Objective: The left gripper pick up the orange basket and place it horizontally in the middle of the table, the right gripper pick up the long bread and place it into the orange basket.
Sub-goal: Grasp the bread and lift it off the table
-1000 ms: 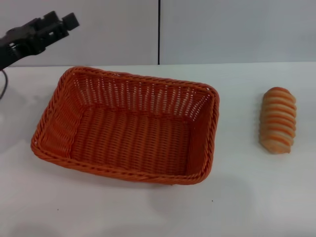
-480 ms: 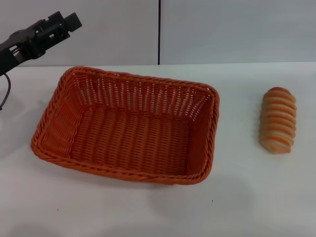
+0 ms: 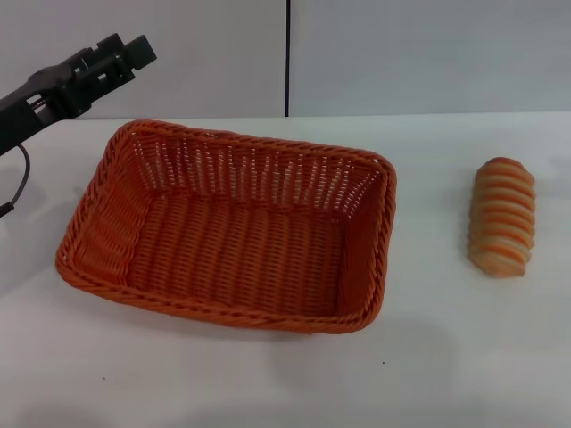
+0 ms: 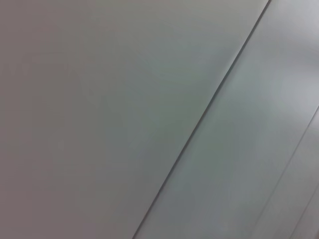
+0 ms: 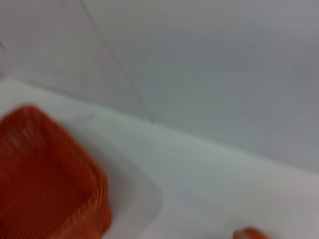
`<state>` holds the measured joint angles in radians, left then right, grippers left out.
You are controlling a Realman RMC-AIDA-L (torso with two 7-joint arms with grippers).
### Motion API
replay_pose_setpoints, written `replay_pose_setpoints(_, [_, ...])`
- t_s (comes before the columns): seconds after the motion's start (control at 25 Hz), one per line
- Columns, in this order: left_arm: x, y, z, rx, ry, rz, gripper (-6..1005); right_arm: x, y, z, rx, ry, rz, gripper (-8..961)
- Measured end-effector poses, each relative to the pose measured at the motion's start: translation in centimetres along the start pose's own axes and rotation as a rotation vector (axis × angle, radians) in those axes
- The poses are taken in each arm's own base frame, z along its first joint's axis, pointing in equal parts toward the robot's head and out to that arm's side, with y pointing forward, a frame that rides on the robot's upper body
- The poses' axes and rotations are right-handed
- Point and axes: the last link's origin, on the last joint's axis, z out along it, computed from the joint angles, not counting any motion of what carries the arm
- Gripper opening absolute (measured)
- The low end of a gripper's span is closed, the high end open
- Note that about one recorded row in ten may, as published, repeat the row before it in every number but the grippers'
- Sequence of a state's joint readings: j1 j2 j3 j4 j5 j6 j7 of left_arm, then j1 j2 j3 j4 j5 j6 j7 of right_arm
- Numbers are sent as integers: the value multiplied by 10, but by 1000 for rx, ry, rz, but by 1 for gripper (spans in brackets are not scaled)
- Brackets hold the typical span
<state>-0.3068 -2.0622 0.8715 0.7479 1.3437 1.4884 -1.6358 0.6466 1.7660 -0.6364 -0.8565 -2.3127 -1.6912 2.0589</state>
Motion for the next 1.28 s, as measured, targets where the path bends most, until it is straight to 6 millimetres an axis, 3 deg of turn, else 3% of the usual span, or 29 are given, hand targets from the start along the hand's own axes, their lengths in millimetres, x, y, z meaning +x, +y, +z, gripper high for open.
replay_pose_setpoints(0.24, [-3, 3, 2, -20, -10, -10, 819, 5, 9, 43, 19, 90, -45, 830])
replay_pose_setpoints(0.44, [-7, 4, 1, -34, -14, -30, 819, 7, 13, 68, 38, 129, -74, 830])
replay_pose_setpoints(0.92, [-11, 8, -4, -53, -11, -50, 819, 16, 14, 101, 65, 209, -89, 801])
replay_pose_setpoints(1.28, [-17, 6, -9, -42, -4, -86, 819, 19, 13, 108, 71, 221, -82, 752])
